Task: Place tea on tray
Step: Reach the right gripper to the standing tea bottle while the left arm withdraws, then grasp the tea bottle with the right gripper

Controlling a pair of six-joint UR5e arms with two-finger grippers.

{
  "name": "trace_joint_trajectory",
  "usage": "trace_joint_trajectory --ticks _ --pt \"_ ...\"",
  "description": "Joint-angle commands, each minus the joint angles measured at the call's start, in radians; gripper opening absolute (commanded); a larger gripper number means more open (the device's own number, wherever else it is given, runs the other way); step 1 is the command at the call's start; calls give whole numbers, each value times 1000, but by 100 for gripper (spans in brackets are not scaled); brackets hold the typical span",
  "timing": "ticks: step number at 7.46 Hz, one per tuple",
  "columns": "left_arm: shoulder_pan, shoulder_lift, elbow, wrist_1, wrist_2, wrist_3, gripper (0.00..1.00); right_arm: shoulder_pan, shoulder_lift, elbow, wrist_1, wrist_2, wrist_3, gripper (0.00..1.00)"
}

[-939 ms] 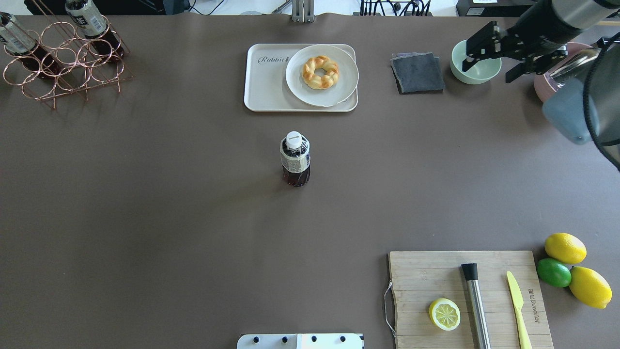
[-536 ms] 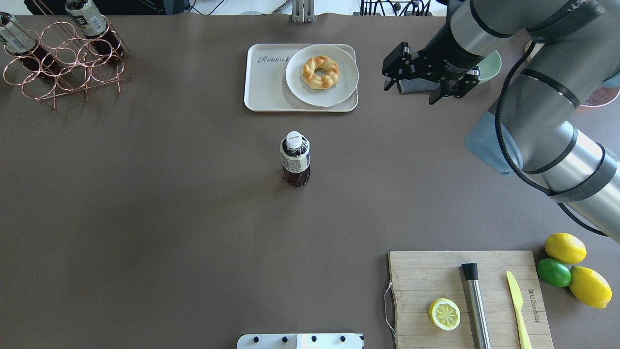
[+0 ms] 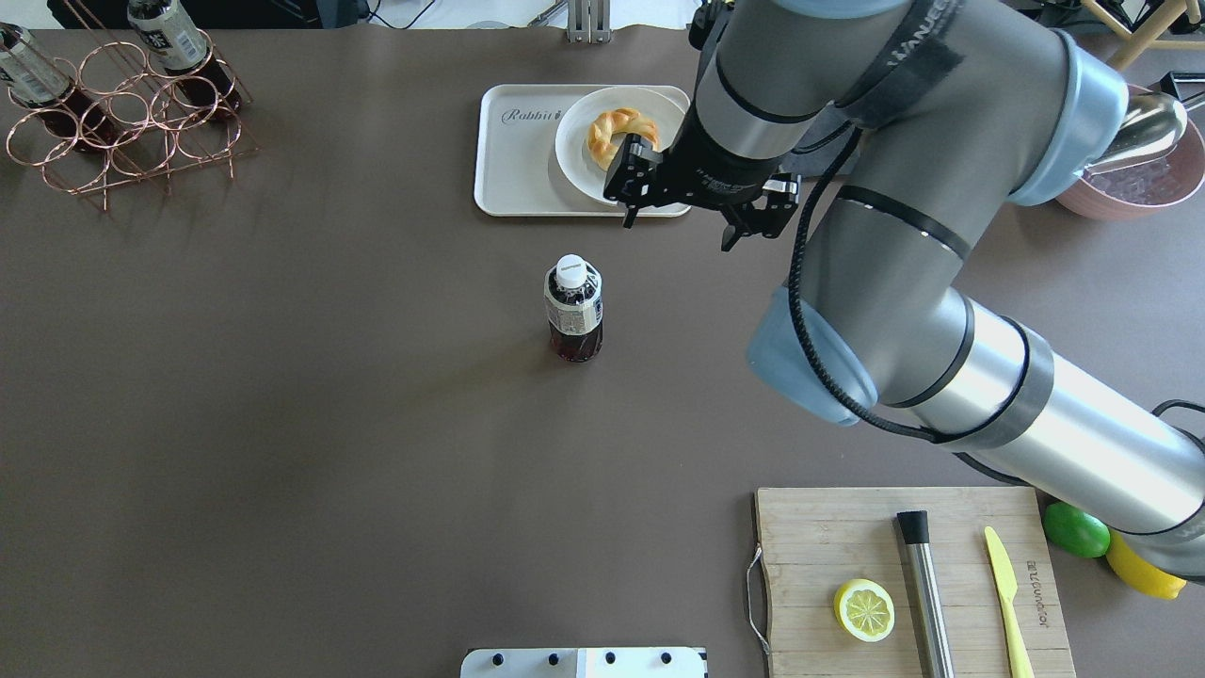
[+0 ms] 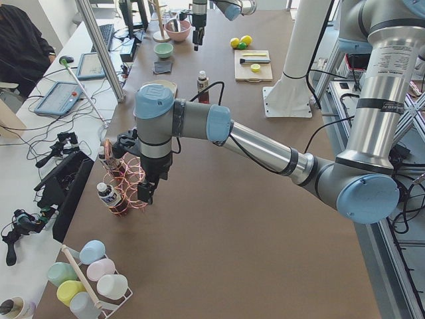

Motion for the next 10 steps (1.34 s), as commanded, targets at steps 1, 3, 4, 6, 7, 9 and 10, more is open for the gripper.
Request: trace_joint_trajectory --ticks 1,3,4,6,7,9,10 --pt "-65 66 4 -2 1 98 98 -144 103 -12 -113 -149 64 100" --pt "-88 87 17 -3 1 132 98 -165 116 -39 -98 -189 52 100" --pt "-89 87 33 -17 1 132 98 -159 172 -114 -98 -188 49 100" --pt "-89 85 57 -40 1 131 98 -133 263 -245 -76 -174 22 100" --pt "-89 84 59 -40 1 131 98 -119 263 -260 -75 -174 -18 100" --pt "-89 84 59 -40 1 128 98 -117 255 -270 -47 -197 -61 99" --pt "-89 76 61 -40 1 126 98 -119 255 -261 -33 -237 -60 99"
